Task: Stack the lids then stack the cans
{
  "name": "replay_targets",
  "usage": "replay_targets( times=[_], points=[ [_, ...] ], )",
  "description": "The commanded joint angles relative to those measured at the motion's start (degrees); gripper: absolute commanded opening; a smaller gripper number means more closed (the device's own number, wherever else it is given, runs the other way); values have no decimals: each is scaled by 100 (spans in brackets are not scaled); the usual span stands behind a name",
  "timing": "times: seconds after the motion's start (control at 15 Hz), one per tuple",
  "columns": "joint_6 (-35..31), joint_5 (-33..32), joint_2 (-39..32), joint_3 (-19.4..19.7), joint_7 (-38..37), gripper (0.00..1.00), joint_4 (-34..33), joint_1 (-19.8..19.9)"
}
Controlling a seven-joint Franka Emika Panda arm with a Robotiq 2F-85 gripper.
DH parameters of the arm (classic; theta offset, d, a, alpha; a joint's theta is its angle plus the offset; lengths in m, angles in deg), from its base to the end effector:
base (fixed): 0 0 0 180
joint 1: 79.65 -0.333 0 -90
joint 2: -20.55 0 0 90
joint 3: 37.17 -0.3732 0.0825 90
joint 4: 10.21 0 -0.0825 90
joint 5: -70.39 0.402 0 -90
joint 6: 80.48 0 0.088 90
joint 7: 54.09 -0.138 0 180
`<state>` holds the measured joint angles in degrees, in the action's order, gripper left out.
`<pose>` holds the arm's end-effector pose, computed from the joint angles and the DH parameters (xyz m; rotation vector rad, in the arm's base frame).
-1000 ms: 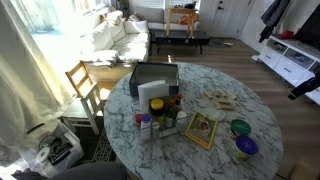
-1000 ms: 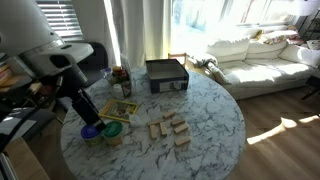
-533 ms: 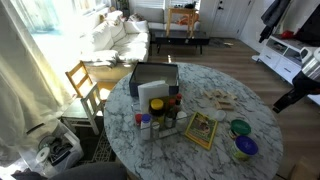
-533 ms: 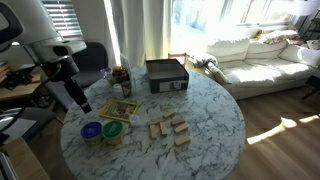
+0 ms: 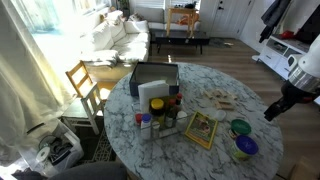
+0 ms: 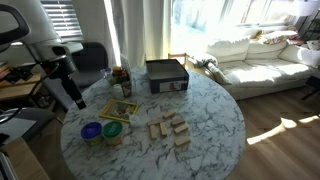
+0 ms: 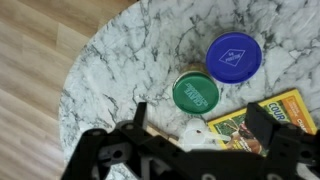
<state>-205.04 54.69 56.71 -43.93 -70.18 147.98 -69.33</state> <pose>0.3243 -0.0397 0.4077 2.8312 -0.3013 0.0923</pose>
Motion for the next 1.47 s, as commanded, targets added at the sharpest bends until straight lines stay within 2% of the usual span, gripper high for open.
replay_targets(
  times=[0.0,0.07,0.53,0.73,0.8,1.0,1.07,1.27,1.4],
  points=[
    [109,-101,-203,-77,-321,100,-17,6],
    [48,114,-409,-64,-375,100,-19,-121],
    [-168,159,-2084,-825,-2274,100,-111,-410],
    [-466,78,-2774,-859,-2856,100,-334,-643],
    [-309,58,-2202,-652,-2498,100,-88,-715],
    [-411,71,-2660,-625,-2762,100,-259,-852],
    [-429,-398,-2712,-668,-3096,100,-269,-793],
    [-637,-1222,-2904,-654,-3901,100,-333,-730],
    [-734,-1453,-3048,-598,-4209,100,-374,-783]
  ],
)
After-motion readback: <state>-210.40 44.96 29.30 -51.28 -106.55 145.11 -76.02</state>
